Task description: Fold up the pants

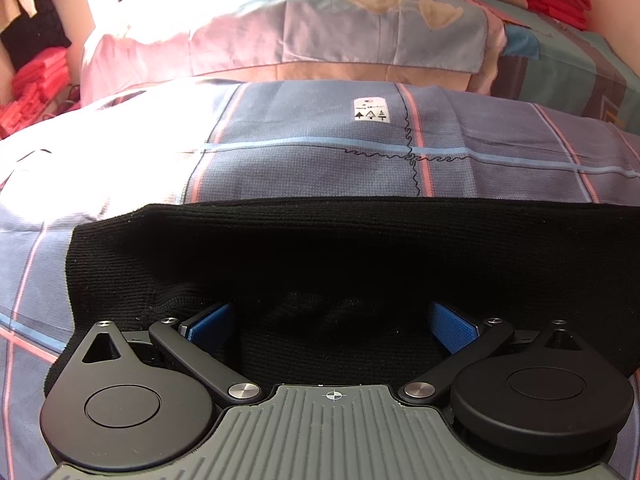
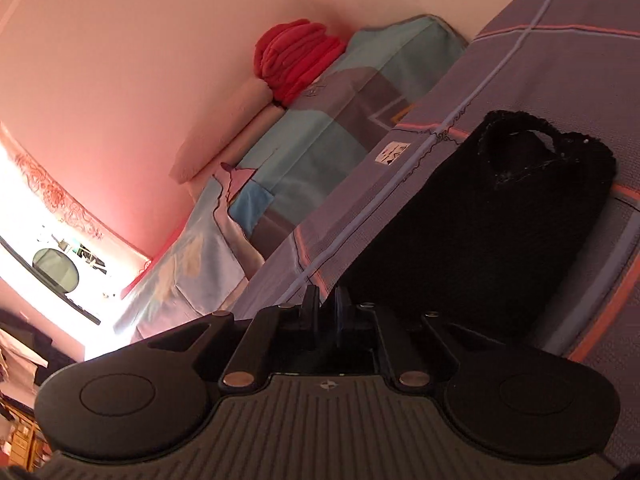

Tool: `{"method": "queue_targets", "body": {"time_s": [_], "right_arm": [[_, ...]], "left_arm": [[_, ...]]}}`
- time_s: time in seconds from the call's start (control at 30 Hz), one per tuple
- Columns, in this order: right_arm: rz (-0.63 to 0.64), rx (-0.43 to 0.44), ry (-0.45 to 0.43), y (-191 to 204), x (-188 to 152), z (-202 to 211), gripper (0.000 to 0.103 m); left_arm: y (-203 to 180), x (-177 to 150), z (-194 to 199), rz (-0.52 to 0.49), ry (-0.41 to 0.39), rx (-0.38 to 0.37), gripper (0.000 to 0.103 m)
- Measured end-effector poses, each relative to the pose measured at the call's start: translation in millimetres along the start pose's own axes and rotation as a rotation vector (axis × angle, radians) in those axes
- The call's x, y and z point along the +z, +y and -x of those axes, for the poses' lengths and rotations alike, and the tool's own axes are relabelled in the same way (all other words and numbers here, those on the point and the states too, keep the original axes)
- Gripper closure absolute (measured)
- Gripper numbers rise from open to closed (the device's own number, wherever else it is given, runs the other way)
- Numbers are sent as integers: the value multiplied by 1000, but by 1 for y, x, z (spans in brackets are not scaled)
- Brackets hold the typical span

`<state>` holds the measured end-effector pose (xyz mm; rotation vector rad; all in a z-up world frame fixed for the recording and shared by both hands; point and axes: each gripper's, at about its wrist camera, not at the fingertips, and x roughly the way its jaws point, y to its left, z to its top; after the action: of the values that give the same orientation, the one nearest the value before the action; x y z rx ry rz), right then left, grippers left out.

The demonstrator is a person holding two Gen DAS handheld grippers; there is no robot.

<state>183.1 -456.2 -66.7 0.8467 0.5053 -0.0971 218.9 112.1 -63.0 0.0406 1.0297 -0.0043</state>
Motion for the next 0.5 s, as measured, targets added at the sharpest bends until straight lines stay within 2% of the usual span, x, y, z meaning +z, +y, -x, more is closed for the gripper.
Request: {"method": "queue_targets", "body": {"time_s": [0.03,0.1,0.17,0.2,0.23,0.27,0.3,0.33,0.37,0.4,0.43,0.5], "right_arm": [[55,37,28,9,-8,1,56],[121,127,128,34,-34,-4,36],[182,153,204,37,-41,-11,40],[224,140,202,36,-39,-12,49],[232,115,188,28,-30,-12,67],[204,78,161,17,-18,-11,78],[161,-8,112,5,-4,-6,97],[148,-58,62,0,7,1,103],[157,-123,5,1,13,9,96],[176,-190,-43,4,16,17,67],[198,-178,-61,8,14,26,48],[219,-61,9,18,5,28,46]], "left_arm": [[0,0,0,2,1,3,0],[-2,1,-1,4,3,11,0],[-2,2,-1,8,5,16,0],[-3,3,-1,5,7,16,0],[-3,4,0,1,9,15,0],[-3,6,3,-5,7,14,0],[-2,8,10,-15,-11,16,0],[0,8,17,-25,-39,22,0],[2,8,25,-29,-67,28,0],[7,8,32,-18,-96,34,0],[12,8,36,-1,-111,43,0],[23,7,37,32,-121,80,0]]}}
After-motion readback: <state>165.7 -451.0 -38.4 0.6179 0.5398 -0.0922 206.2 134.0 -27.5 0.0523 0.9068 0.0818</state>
